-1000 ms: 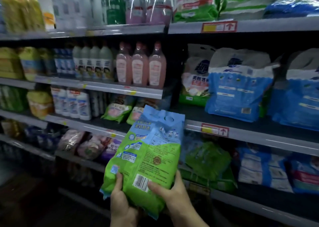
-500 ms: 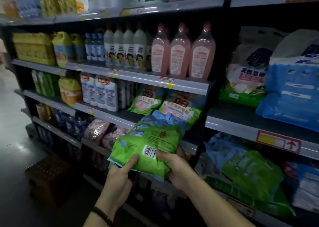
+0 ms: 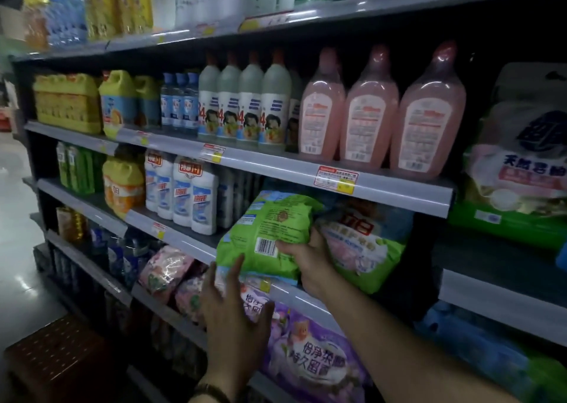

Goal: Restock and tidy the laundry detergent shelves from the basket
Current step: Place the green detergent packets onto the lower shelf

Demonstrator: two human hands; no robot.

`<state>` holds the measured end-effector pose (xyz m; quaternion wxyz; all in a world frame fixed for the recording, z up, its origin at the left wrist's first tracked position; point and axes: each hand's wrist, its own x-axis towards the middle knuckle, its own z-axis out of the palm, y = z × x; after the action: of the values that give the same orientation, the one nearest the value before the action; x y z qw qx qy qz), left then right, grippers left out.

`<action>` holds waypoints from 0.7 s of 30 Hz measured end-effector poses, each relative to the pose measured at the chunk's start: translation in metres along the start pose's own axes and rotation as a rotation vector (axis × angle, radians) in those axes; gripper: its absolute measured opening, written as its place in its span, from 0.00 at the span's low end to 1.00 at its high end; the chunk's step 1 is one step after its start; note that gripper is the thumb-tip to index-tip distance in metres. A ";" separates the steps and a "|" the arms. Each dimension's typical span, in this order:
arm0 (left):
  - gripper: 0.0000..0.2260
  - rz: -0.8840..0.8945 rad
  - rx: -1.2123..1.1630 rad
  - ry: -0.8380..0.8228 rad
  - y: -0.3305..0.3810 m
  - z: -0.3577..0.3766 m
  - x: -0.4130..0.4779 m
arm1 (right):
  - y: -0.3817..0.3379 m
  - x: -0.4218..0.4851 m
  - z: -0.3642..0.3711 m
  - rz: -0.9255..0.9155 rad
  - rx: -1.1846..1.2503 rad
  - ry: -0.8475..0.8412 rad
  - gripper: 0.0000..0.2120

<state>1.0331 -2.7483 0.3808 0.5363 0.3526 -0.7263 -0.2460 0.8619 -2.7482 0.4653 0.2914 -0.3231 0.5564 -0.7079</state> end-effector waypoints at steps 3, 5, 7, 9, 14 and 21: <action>0.34 0.241 0.204 -0.173 -0.010 0.024 0.040 | 0.005 0.044 0.008 -0.012 0.005 0.056 0.24; 0.31 0.214 0.258 -0.293 -0.020 0.041 0.070 | 0.018 0.065 0.014 -0.003 -0.022 0.078 0.24; 0.33 0.138 0.290 -0.375 -0.033 0.054 0.094 | 0.035 0.076 0.021 0.025 -0.109 0.098 0.23; 0.33 0.113 0.337 -0.433 -0.046 0.061 0.105 | 0.050 0.082 0.029 0.057 -0.243 0.172 0.34; 0.28 0.065 0.282 -0.522 -0.055 0.059 0.118 | 0.046 0.078 0.036 0.043 -0.447 0.302 0.35; 0.26 -0.033 0.295 -0.500 -0.037 0.068 0.120 | 0.028 0.058 0.013 -0.009 -0.654 0.280 0.30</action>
<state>0.9560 -2.8661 0.4058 0.2798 0.3668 -0.8580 -0.2257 0.8370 -2.8068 0.4482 0.0904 -0.3016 0.7866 -0.5312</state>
